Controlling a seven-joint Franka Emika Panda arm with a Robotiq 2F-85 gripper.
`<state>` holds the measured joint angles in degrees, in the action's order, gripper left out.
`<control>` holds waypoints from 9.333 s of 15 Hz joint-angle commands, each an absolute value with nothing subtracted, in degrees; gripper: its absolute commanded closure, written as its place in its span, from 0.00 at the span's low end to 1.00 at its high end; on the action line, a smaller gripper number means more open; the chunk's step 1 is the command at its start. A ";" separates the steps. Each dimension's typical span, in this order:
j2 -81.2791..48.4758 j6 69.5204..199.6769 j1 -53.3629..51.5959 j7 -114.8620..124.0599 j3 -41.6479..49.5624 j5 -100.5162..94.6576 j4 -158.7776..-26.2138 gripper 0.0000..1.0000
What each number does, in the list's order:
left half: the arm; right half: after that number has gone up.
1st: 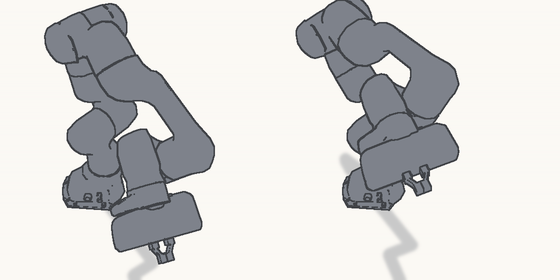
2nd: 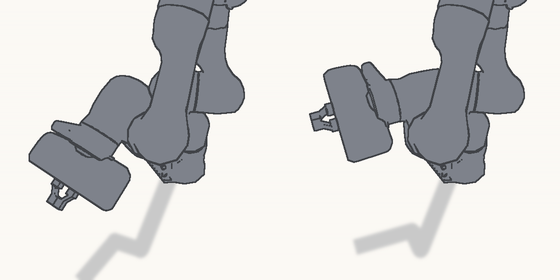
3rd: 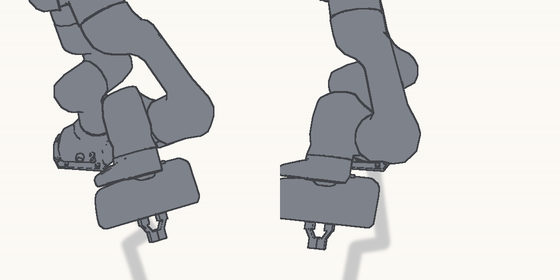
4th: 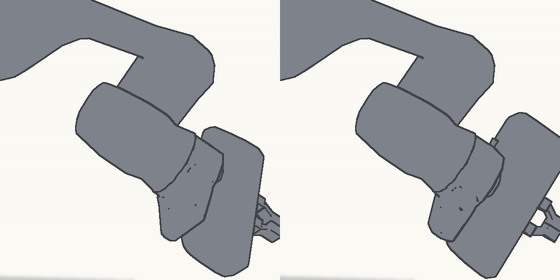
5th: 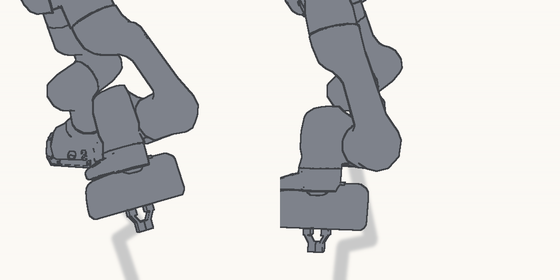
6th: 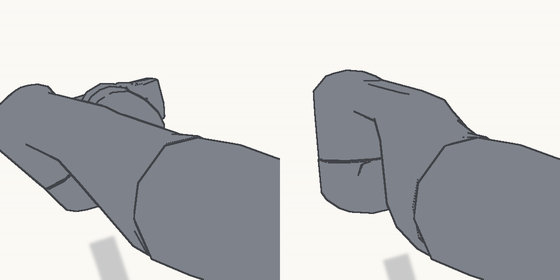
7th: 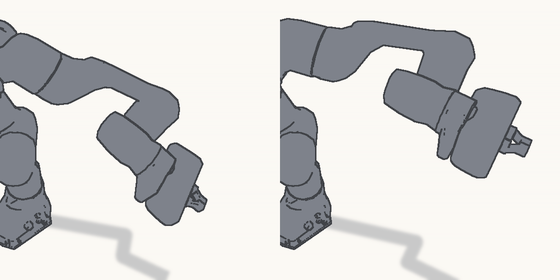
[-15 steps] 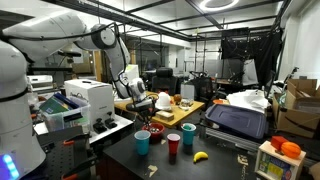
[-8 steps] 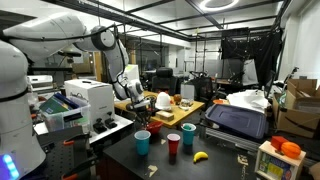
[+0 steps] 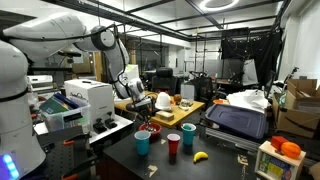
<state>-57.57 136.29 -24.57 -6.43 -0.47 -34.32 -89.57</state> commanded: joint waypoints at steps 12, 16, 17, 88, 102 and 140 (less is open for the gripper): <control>-58.21 139.69 -24.84 -2.36 2.02 -47.10 -90.62 0.97; -58.50 137.94 -23.32 -2.61 0.44 -47.41 -90.26 0.97; -58.61 137.87 -23.22 -2.74 0.41 -47.43 -90.15 0.97; -52.29 126.46 -9.55 -46.33 -14.05 -41.58 -98.09 0.97; -48.83 132.39 -10.11 -30.66 -10.53 -19.46 -95.17 0.97; -67.72 150.56 -19.94 1.08 6.72 -20.99 -81.45 0.63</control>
